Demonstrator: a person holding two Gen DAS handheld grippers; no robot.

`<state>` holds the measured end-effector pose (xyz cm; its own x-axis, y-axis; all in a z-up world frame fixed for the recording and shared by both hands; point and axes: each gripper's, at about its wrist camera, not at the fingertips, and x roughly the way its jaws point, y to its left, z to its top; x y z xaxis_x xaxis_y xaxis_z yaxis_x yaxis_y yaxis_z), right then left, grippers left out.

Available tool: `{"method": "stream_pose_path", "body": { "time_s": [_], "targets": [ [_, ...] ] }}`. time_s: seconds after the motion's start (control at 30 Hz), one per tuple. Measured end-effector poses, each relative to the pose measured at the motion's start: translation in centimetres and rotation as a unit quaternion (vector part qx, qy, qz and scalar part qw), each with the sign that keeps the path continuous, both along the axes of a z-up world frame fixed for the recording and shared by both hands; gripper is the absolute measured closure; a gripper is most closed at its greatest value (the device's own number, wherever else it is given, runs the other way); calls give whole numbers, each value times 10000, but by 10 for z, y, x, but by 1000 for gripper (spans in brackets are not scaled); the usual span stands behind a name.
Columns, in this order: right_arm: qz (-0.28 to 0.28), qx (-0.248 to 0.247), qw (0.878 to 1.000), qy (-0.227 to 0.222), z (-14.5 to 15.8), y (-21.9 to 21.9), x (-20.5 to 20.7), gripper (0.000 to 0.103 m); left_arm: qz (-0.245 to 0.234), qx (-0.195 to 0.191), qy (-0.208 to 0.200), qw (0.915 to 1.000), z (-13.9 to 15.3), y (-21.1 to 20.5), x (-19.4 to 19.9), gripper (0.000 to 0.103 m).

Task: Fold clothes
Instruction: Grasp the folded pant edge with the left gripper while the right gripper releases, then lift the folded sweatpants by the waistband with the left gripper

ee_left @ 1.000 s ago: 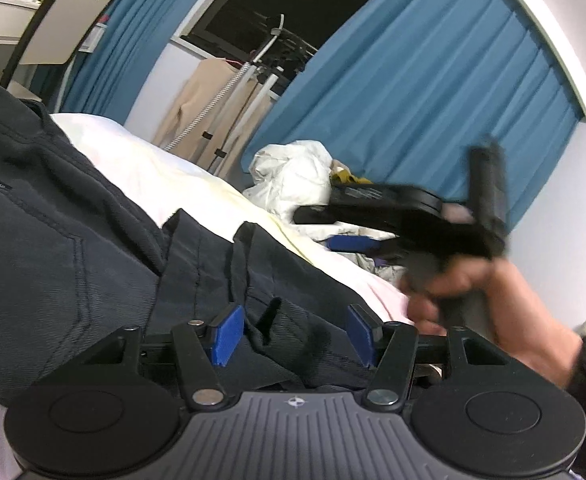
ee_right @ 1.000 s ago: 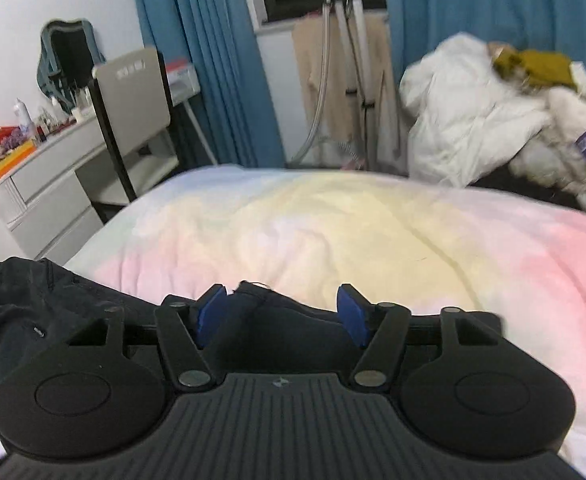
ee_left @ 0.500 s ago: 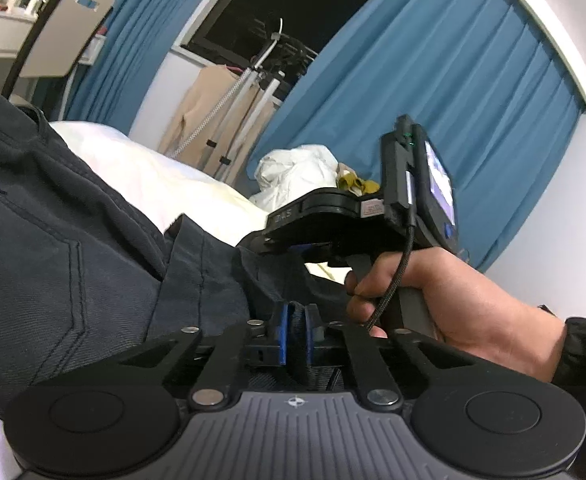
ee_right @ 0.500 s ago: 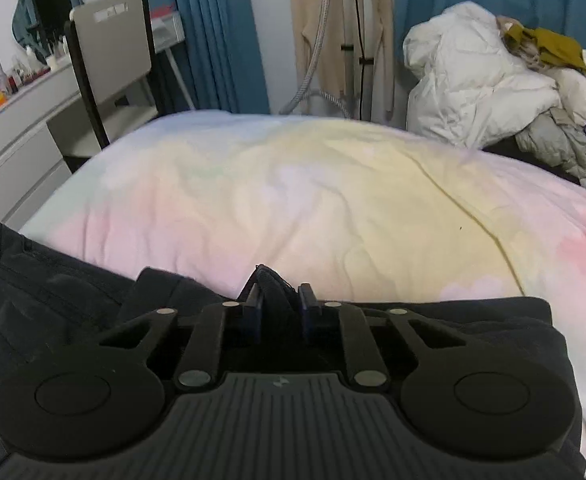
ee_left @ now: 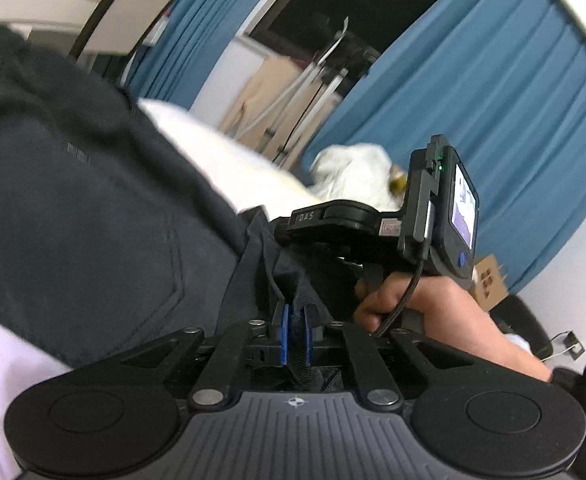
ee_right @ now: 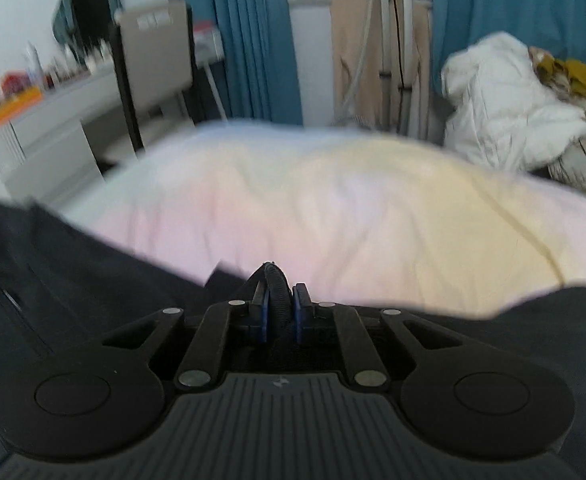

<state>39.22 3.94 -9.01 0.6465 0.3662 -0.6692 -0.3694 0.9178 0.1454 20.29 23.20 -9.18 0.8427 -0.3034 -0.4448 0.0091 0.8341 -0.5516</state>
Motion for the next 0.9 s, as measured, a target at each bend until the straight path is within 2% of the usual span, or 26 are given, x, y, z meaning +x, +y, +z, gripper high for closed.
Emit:
{"method": "stream_pose_path", "body": {
  "time_s": [0.07,0.13,0.23,0.27,0.43,0.47,0.53,0.67,0.7,0.77,0.9],
  "targets": [
    [43,114,9999,-25,-2,-4,-6,78,-2,2,-1,10000,-1,1,2,93],
    [116,262,9994,-173,10,-15,-18,68,-11,-6,-14,10000,-2,3,3,91],
    [114,401,9979,-494,35,-40,-45,69,31,33,-52,10000,-2,5,2,83],
    [28,486,9970,-595,43,-52,-55,70,54,59,-66,9999,-2,5,2,75],
    [-525,876,9878,-1173,67,-113,-117,67,81,421,-168,9989,4,-5,-1,71],
    [-599,898,9866,-1219,68,-123,-129,67,90,499,-194,9985,7,-6,-3,66],
    [-718,895,9859,-1217,67,-138,-149,67,130,661,-227,9975,12,-10,-9,55],
    [-947,952,9841,-1163,66,-167,-184,67,349,857,-263,9954,24,-13,-23,23],
    [-1002,981,9833,-1156,65,-173,-191,67,408,850,-311,9951,27,-12,-27,19],
    [-1128,1003,9817,-1165,63,-183,-202,67,514,802,-393,9947,33,-8,-35,19],
    [-1227,984,9806,-1168,53,-199,-216,67,731,510,-472,9949,42,6,-53,12]
  ]
}}
